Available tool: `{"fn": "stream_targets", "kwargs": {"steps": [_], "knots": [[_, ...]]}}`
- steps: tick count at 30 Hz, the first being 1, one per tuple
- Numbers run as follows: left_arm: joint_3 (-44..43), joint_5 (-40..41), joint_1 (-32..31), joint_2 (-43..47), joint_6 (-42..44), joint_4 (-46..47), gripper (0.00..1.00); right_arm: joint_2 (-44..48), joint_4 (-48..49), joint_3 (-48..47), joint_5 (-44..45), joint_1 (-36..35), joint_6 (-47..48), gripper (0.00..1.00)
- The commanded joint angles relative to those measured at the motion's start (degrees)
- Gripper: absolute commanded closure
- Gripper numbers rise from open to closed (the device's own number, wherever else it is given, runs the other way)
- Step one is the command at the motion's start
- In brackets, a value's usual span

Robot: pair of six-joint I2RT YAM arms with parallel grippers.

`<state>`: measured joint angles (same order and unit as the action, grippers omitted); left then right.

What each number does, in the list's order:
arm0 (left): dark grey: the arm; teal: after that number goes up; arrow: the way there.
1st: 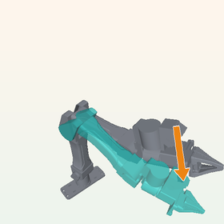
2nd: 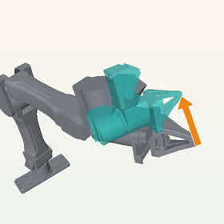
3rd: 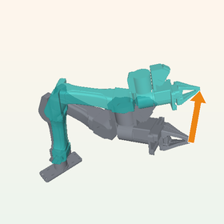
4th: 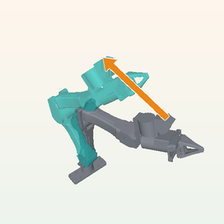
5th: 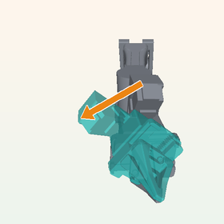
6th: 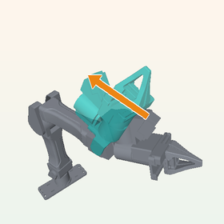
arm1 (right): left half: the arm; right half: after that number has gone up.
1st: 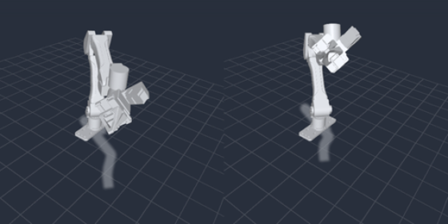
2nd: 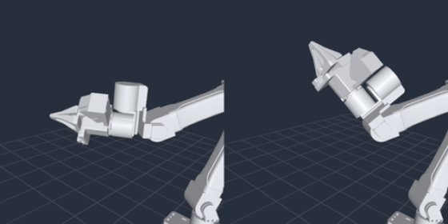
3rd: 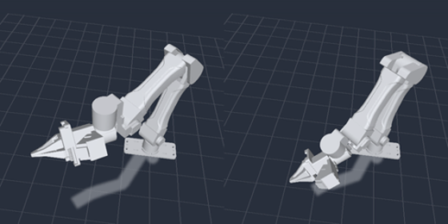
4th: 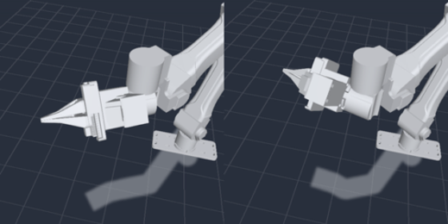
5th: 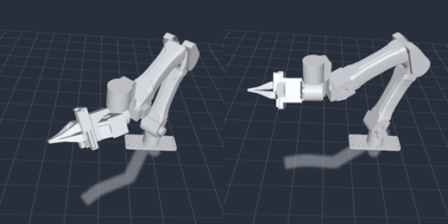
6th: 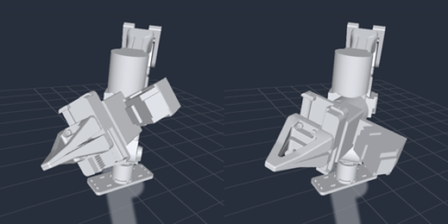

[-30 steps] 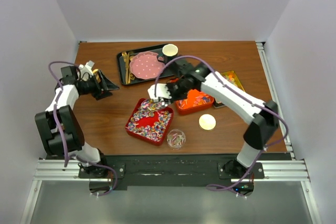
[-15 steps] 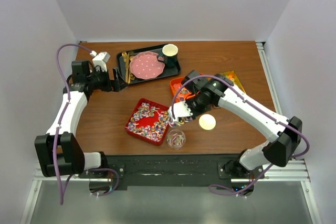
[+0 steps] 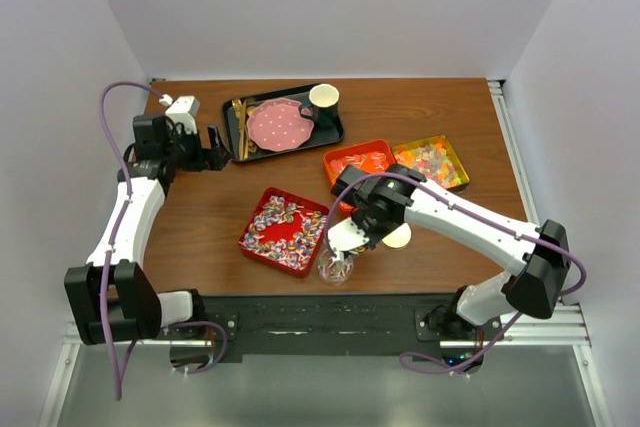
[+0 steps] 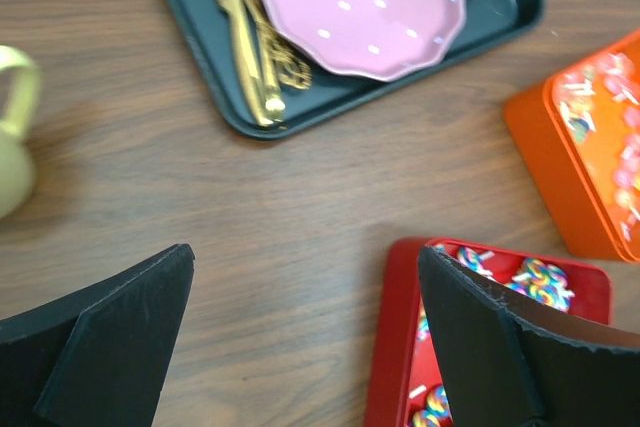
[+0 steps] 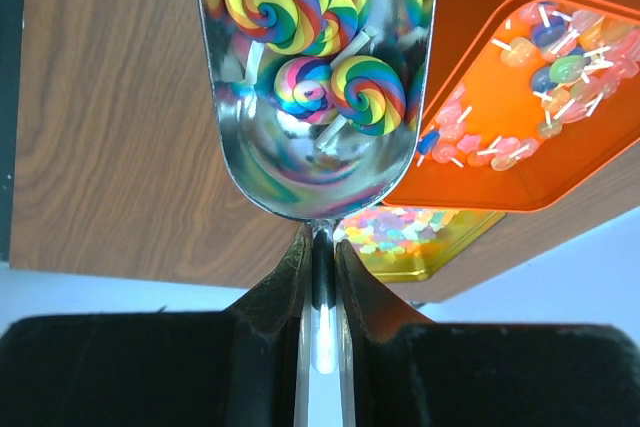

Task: Pack the candies
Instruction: Place the fake candies in the packing bottle.

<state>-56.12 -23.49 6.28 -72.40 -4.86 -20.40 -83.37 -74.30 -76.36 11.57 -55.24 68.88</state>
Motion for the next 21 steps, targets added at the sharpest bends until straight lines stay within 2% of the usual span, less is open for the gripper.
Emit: {"fn": "stream_targets", "kwargs": {"steps": [1,9,14,21], "knots": [[0.22,7.48,-0.04,3.23,0.21,2.12,0.0,-1.79,-0.58,-0.55,6.61,-2.06,-2.96,1.0],[0.84,10.65,-0.04,5.43,-1.2,0.72,0.0,-6.09,-0.84,-1.51,13.38,-5.92,-5.33,1.0],[1.54,15.48,-0.04,7.19,-1.9,1.68,0.0,-8.12,-2.07,-2.57,15.84,-8.12,-8.23,1.0],[2.15,13.91,0.04,7.45,-2.6,1.42,0.0,-10.93,-4.88,-3.18,21.82,-11.81,-10.87,1.0]]}}
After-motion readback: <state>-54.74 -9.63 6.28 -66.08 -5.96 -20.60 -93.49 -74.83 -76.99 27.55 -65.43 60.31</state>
